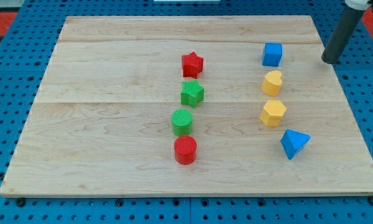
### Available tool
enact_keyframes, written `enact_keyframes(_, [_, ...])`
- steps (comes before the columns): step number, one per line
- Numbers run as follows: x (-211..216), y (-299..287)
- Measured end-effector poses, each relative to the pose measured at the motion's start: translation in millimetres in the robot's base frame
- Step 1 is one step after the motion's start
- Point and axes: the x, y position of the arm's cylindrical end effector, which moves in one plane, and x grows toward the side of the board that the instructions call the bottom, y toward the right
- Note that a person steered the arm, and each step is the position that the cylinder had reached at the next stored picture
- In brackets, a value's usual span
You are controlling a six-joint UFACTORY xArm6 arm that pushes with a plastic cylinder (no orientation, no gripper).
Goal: Slide the red star towards the top left of the board
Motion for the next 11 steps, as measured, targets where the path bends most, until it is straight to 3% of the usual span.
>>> enact_keyframes(4, [24.6, -31.1])
enact_keyframes(5, [22.6, -71.5])
enact_keyframes(8, [-10.7, -92.4])
enact_keyframes(9, [21.6, -96.7])
enact_keyframes(11, [32.9, -200.2])
